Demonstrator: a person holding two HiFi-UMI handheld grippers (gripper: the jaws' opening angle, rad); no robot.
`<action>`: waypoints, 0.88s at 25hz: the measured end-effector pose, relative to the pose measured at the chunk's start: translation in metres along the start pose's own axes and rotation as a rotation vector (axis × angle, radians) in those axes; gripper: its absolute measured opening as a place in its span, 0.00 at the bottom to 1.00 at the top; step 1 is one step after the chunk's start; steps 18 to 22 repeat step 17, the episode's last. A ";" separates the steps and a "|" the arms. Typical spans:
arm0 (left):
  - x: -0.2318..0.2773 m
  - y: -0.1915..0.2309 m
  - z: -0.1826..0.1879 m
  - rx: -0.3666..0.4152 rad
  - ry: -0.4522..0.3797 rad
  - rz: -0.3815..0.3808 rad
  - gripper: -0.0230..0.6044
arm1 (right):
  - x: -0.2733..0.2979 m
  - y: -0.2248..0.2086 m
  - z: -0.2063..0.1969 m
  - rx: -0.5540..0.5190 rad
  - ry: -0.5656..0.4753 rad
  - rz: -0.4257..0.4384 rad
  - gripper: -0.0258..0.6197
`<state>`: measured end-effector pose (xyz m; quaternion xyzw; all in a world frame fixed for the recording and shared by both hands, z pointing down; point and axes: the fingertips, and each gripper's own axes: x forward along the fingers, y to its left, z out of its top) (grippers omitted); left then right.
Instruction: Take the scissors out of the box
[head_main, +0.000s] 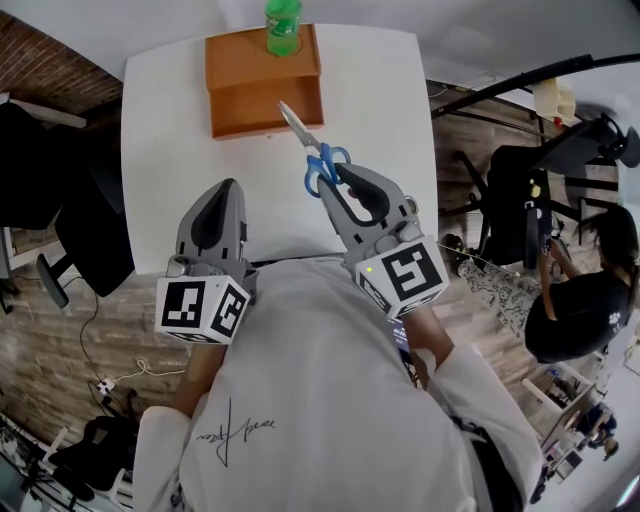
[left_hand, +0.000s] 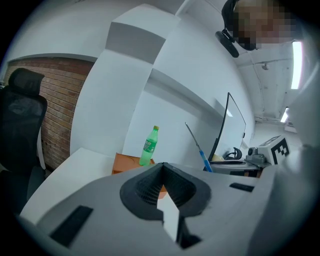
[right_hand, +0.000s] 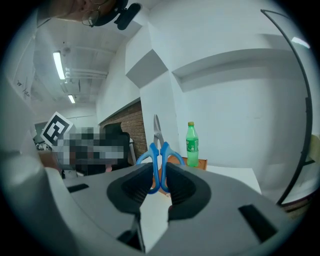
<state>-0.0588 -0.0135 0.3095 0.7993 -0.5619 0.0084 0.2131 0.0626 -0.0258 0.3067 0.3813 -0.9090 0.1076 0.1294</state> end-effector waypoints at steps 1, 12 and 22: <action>0.001 -0.001 -0.001 0.001 0.003 -0.002 0.04 | -0.001 0.000 0.001 0.004 -0.003 0.009 0.18; 0.000 -0.003 0.004 0.005 -0.001 -0.016 0.04 | -0.004 0.001 0.003 0.033 -0.001 0.065 0.18; 0.000 -0.002 0.002 0.009 0.000 -0.020 0.04 | -0.002 0.000 0.004 0.033 0.003 0.076 0.18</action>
